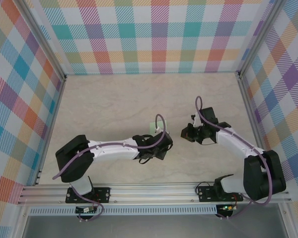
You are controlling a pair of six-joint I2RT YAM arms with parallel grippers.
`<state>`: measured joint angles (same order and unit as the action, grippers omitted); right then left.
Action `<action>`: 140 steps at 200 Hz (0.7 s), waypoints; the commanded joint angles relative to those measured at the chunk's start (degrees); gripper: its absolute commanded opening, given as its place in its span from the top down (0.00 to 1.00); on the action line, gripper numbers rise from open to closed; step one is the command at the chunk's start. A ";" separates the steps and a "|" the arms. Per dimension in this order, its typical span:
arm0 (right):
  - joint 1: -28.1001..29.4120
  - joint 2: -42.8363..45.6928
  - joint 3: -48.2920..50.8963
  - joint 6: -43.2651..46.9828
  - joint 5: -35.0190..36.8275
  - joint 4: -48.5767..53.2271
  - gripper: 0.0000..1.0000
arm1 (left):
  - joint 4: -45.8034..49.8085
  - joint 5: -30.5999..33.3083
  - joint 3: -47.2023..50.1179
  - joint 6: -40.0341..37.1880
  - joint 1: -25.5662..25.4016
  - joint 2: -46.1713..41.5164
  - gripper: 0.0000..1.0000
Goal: Fold a paper plane with a square sheet of paper (fold left side to right side)
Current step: Fold the triangle a second time at the center of the table.
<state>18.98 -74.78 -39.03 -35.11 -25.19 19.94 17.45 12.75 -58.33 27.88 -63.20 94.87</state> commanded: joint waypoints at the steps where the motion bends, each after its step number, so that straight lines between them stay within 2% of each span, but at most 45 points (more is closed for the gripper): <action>1: 2.84 0.16 2.11 -1.66 -3.03 -7.64 1.00 | -5.50 -5.47 2.63 1.64 1.68 -2.90 1.00; 31: 7.78 -2.85 4.87 -5.08 -1.54 -13.60 1.00 | -8.60 -9.30 5.80 2.70 4.05 -4.47 1.00; 60: 11.71 -6.75 3.98 -5.76 0.44 -14.76 1.00 | -8.24 -9.25 7.17 3.06 5.39 -6.09 1.00; 89: 13.80 -9.96 2.65 -5.87 1.36 -14.27 1.00 | -8.14 -9.44 8.69 3.19 6.57 -7.22 1.00; 140: 15.29 -13.82 -0.13 -4.53 5.09 -7.67 1.00 | -7.01 -9.19 9.84 2.53 8.29 -7.49 1.00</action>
<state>33.61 -87.13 -37.01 -40.07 -22.39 8.75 9.98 3.88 -49.32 30.46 -56.23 88.84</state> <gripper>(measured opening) 0.045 0.043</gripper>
